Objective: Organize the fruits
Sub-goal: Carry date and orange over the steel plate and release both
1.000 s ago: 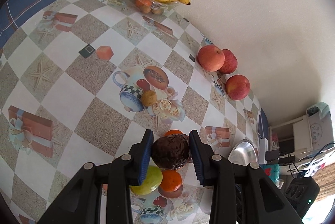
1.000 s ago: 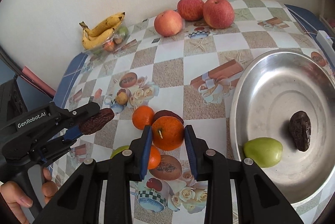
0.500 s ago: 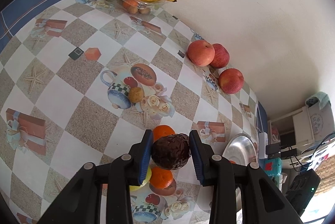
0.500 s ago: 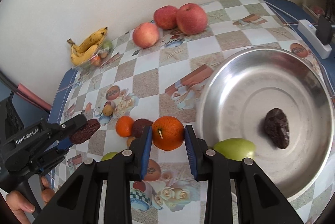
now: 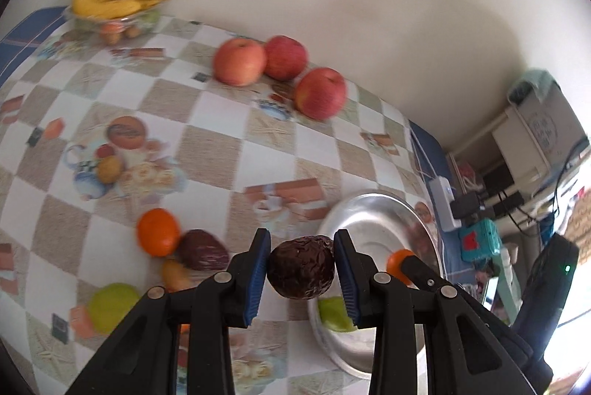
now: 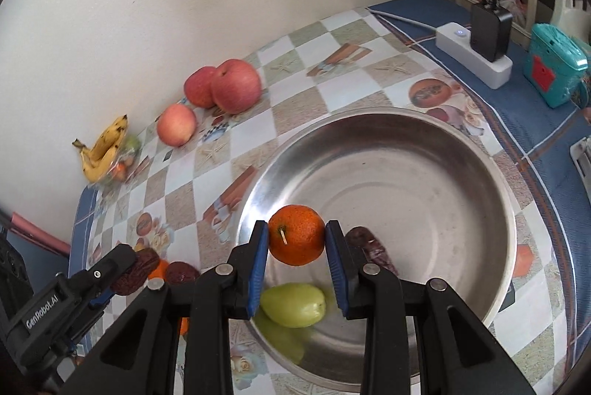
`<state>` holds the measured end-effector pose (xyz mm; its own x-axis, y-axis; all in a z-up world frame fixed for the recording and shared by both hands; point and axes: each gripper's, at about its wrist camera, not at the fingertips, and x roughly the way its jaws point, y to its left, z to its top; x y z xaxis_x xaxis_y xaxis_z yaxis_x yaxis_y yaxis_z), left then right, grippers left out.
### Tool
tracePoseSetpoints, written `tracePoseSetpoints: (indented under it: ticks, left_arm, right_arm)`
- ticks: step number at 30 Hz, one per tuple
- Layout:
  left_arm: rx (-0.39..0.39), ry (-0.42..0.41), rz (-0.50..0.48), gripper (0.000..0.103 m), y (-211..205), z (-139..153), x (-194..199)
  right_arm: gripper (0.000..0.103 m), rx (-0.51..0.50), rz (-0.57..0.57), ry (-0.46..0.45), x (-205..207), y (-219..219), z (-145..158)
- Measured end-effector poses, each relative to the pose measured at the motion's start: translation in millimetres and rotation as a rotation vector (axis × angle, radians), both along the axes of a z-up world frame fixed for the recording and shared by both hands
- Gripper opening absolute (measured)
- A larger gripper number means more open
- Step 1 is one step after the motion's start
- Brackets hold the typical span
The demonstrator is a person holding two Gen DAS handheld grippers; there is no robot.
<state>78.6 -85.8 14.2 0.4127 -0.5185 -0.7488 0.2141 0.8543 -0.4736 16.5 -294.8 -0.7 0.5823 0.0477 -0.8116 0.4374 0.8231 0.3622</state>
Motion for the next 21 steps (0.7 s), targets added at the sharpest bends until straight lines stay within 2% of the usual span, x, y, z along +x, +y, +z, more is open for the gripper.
tracePoseSetpoints:
  ticks: [5,11,17,21]
  left_arm:
    - [0.018,-0.028,-0.054,0.038,-34,-6,0]
    - [0.036,-0.017,-0.093,0.038,-61,-19,1]
    - [0.033,0.006,-0.101,0.040,-67,-24,1]
    - [0.028,0.015,-0.091,0.049,-63,-24,2]
  right_arm:
    - [0.033,-0.008,-0.018,0.000,-2,-12,-2]
    - [0.033,-0.001,-0.034,0.001,-2,-21,-6]
    - [0.034,-0.006,-0.046,0.012,-4,-24,-9]
    - [0.034,-0.011,-0.046,0.006,-4,-24,-7]
